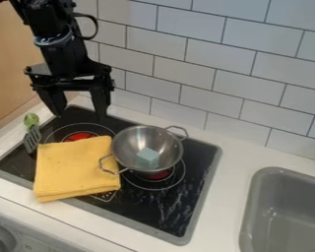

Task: Moved the thing

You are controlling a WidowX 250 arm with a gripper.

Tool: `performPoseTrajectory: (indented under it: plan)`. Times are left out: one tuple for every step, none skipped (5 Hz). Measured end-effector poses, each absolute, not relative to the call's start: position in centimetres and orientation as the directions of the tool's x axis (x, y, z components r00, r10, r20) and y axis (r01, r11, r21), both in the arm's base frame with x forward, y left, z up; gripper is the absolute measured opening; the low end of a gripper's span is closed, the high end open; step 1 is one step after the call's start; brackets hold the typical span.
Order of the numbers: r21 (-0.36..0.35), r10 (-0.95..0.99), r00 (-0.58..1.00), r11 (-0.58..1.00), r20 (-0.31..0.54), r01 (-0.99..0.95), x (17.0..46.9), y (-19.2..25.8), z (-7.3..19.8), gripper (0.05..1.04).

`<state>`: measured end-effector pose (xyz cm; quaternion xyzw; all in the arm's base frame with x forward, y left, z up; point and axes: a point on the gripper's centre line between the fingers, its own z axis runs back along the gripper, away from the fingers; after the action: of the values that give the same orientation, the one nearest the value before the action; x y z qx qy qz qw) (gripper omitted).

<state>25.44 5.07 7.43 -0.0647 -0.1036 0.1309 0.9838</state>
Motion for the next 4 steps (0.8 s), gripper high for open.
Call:
performPoseTrajectory:
  plan:
    - [-0.159, 0.271, 0.951, 0.956, 0.148, -0.248, 24.9, 4.8, 6.6, 0.999]
    - [-0.182, 0.306, 0.947, 0.941, 0.095, -0.286, 24.6, 4.8, 6.2, 0.999]
    - [-0.188, 0.439, 0.892, 0.890, 0.110, -0.415, 25.8, 8.0, 6.2, 0.999]
    - [-0.173, 0.498, 0.858, 0.863, 0.128, -0.475, 27.0, 9.9, 6.2, 0.999]
